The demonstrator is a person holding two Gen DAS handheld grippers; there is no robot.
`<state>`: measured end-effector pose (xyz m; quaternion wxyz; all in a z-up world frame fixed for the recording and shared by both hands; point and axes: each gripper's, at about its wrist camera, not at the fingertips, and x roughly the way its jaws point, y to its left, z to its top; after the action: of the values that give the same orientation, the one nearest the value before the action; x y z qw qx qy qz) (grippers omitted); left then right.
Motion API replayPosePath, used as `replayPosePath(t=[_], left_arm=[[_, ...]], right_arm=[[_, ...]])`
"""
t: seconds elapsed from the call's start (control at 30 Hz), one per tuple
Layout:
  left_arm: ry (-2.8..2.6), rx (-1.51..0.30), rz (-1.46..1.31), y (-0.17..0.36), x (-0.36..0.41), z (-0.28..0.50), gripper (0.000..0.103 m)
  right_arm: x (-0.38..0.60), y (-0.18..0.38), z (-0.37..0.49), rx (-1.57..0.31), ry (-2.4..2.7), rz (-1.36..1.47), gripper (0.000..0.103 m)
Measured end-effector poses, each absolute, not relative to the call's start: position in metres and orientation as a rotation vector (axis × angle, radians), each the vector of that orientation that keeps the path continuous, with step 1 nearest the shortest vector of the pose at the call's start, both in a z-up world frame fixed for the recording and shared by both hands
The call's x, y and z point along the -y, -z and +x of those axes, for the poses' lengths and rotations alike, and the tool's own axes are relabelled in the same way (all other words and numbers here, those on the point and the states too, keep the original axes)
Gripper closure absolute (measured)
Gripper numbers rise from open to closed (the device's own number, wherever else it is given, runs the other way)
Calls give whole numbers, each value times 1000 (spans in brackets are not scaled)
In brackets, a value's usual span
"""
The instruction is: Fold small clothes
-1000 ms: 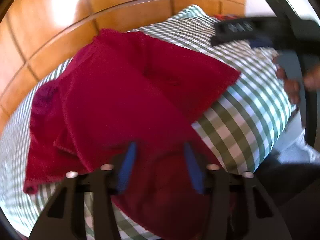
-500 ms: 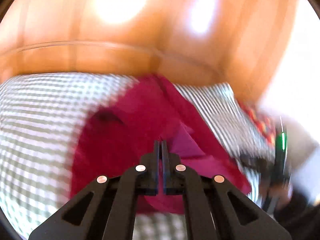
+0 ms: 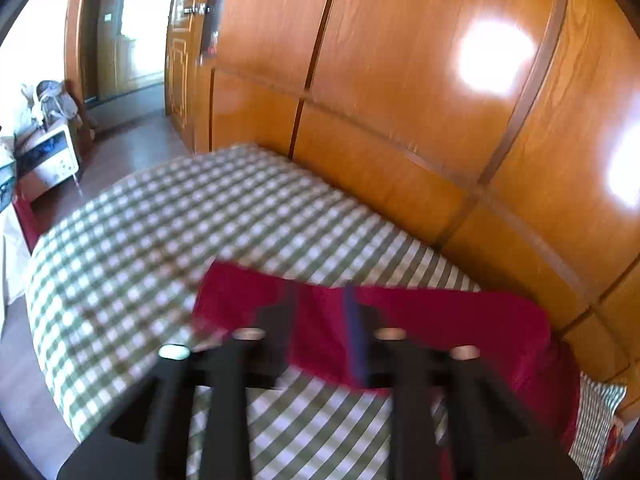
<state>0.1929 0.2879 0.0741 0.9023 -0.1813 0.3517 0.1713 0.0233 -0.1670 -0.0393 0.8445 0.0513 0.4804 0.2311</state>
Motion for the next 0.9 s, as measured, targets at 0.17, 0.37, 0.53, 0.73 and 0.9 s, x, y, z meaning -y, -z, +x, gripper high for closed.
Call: replayPosePath(t=[0.17,0.37,0.53,0.73,0.9], left_arm=[[-172,-852,-308,-16,-234,156,61],[8,-953,-270,42,-178,107,61],[95,-971,-268,63,-150,74,42],[97,-990,-247,73,-146,64,42],[107,-1007,-288,77,-149,63,55]], right_arm=[[137,61,28,-1024,-462,-75,88],[209,16,27,-923,-365,21,102],[345,-28,55,-797,17,81,102],[504,-40,95,-773,415,217,45],[505,-19,67,-815,312,337,17]])
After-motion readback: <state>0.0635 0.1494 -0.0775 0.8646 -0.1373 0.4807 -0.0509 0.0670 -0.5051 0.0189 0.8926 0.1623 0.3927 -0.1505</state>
